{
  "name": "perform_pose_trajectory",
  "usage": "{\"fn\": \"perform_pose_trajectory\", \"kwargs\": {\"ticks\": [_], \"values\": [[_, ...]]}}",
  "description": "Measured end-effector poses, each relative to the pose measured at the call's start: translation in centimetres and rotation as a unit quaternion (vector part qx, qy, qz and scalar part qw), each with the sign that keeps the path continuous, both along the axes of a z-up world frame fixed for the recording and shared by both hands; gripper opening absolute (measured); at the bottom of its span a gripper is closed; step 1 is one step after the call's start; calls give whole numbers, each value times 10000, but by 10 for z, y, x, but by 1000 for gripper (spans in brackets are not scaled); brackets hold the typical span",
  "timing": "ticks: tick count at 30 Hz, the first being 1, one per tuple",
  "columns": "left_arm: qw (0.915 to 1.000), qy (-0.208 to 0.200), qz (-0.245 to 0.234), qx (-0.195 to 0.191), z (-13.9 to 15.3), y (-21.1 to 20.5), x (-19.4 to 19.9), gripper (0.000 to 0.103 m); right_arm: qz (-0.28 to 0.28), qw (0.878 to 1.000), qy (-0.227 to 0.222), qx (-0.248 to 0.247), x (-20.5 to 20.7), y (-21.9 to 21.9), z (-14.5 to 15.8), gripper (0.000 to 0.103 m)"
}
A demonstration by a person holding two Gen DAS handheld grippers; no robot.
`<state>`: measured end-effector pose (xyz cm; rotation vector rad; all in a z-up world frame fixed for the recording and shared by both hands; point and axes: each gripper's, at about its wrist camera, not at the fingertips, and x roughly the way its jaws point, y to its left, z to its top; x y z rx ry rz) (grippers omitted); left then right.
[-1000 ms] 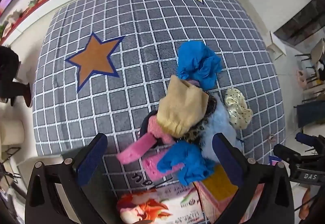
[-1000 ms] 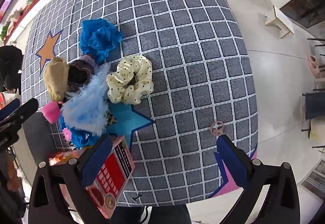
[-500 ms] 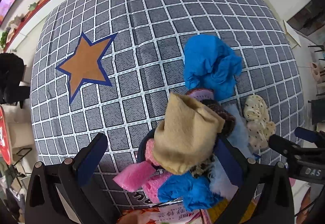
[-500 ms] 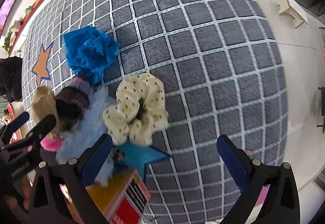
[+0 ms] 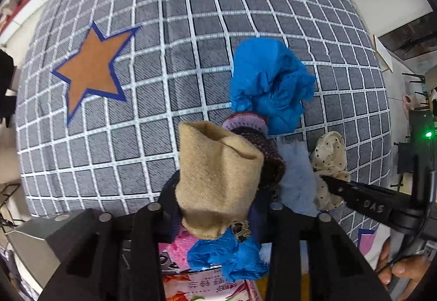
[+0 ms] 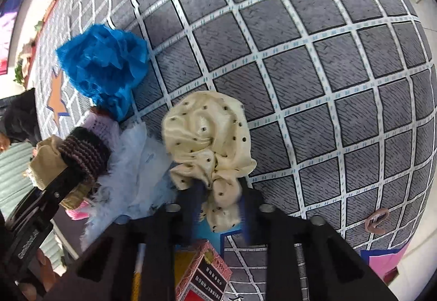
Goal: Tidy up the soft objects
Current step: 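Grasp the beige burlap pouch with the left tool while the right tool grasps the cream polka-dot scrunchie, then lift both held items and carry them toward the white box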
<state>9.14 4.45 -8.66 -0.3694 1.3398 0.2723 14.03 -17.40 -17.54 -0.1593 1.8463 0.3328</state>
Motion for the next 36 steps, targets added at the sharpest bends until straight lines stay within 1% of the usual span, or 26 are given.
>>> {"fn": "perform_pose_trajectory", "kwargs": {"ticks": [3, 4, 6, 7, 8, 10, 11, 12, 13, 14, 15, 17, 19, 23, 26, 27, 30, 32, 34, 36], "values": [[9999, -88, 55, -99, -2, 9, -7, 35, 6, 9998, -149, 150, 2, -5, 14, 22], [9998, -158, 84, -67, -2, 15, -9, 35, -24, 9995, -196, 242, 3, -7, 20, 21], [9993, -170, 123, -308, 1, 14, -7, 35, -71, 9991, -241, 345, 5, -9, 28, 20], [9993, -222, 134, -264, 4, 16, -6, 35, -87, 9988, -277, 406, 5, -10, 34, 20], [9991, -209, 147, -327, 7, 4, -5, 35, -88, 9986, -297, 437, 4, -12, 37, 20], [9991, -296, 139, -255, 13, 6, -8, 35, -88, 9985, -293, 462, 9, -12, 44, 20], [9989, -302, 149, -316, 17, 3, -8, 35, -115, 9984, -301, 472, 8, -15, 45, 20], [9984, -336, 158, -423, 22, -10, -27, 35, -144, 9982, -308, 488, 13, -18, 46, 20], [9984, -331, 160, -440, 25, -18, -34, 35, -177, 9980, -318, 514, 13, -20, 49, 20], [9983, -334, 146, -460, 30, -24, -38, 35, -203, 9977, -323, 568, 12, -32, 58, 20], [9979, -330, 130, -536, 36, -40, -52, 35, -204, 9974, -322, 607, 12, -38, 63, 20], [9978, -358, 108, -555, 46, -51, -65, 35, -141, 9972, -363, 632, 10, -43, 69, 20], [9981, -318, 44, -523, 47, -64, -74, 35, -44, 9968, -469, 638, 9, -51, 80, 20], [9981, -339, -233, -453, 62, -90, -76, 35, 136, 9956, -664, 653, 3, -59, 100, 20], [9965, -415, -612, -382, 80, -118, -73, 35, 286, 9937, -854, 672, -3, -62, 114, 20], [9959, -381, -712, -396, 85, -124, -72, 35, 335, 9930, -907, 676, -5, -63, 118, 20], [9925, -448, -1057, -408, 97, -152, -70, 35, 465, 9912, -1032, 684, -9, -66, 128, 20], [9902, -547, -1251, -288, 103, -172, -68, 35, 550, 9903, -1087, 671, -12, -72, 135, 20], [9872, -586, -1461, -260, 110, -193, -72, 35, 625, 9898, -1099, 654, -15, -79, 139, 20], [9857, -613, -1560, -191, 113, -212, -72, 35, 677, 9895, -1095, 650, -17, -85, 143, 20]]}}
